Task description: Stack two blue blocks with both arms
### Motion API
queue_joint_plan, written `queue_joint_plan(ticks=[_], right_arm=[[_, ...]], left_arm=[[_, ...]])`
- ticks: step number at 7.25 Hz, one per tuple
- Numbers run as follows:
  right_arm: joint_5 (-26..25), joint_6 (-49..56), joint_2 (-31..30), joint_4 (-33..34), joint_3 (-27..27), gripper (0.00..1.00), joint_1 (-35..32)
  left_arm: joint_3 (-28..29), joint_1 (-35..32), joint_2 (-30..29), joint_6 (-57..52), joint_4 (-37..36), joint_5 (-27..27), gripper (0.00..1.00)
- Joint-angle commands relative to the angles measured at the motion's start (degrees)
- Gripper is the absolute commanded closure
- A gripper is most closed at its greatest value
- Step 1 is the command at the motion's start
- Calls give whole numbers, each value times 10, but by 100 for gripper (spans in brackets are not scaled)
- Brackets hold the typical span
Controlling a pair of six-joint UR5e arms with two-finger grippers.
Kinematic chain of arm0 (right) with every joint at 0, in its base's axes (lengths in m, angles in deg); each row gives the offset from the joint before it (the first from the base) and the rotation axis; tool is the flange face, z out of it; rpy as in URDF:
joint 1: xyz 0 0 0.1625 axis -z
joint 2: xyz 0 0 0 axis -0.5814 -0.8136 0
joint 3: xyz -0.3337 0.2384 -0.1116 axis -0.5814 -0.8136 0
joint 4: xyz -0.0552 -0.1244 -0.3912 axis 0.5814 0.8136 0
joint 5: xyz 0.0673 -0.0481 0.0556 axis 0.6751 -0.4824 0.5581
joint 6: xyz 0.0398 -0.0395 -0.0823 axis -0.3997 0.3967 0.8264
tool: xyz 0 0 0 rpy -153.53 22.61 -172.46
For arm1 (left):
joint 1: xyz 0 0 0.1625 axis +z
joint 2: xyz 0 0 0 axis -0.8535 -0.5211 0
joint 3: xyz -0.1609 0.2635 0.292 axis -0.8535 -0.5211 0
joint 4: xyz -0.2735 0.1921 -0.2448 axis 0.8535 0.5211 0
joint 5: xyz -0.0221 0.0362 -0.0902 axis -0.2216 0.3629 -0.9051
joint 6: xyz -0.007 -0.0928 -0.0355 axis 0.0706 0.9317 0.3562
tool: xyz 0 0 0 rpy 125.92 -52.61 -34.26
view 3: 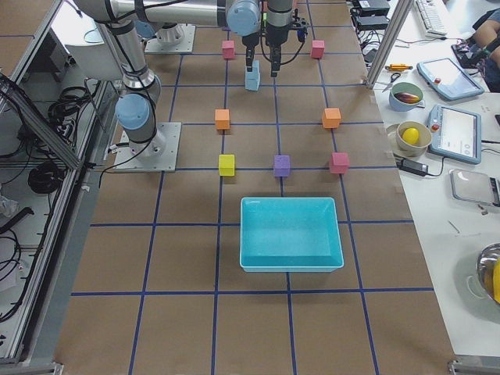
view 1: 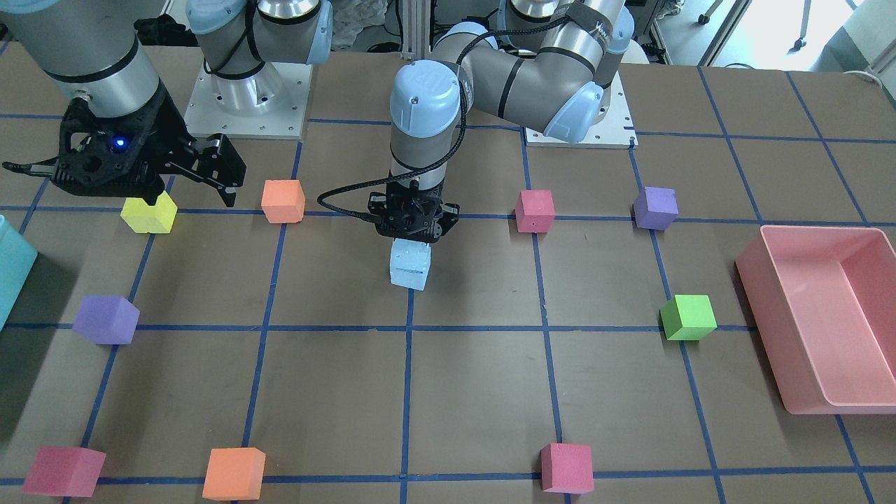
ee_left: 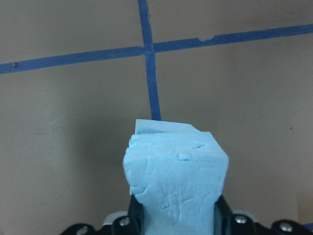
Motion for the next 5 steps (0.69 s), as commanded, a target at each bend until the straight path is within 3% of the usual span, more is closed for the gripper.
queue_joint_plan(ticks=[1, 2, 5], right_arm=[[-4, 0, 0, 1, 1, 0, -1], [-4, 0, 0, 1, 1, 0, -1], [-4, 0, 0, 0, 1, 0, 1]], left_arm=[[-1, 1, -5, 2, -2, 0, 30], [-2, 1, -12, 3, -4, 0, 0], [16, 12, 14, -7, -6, 4, 0]])
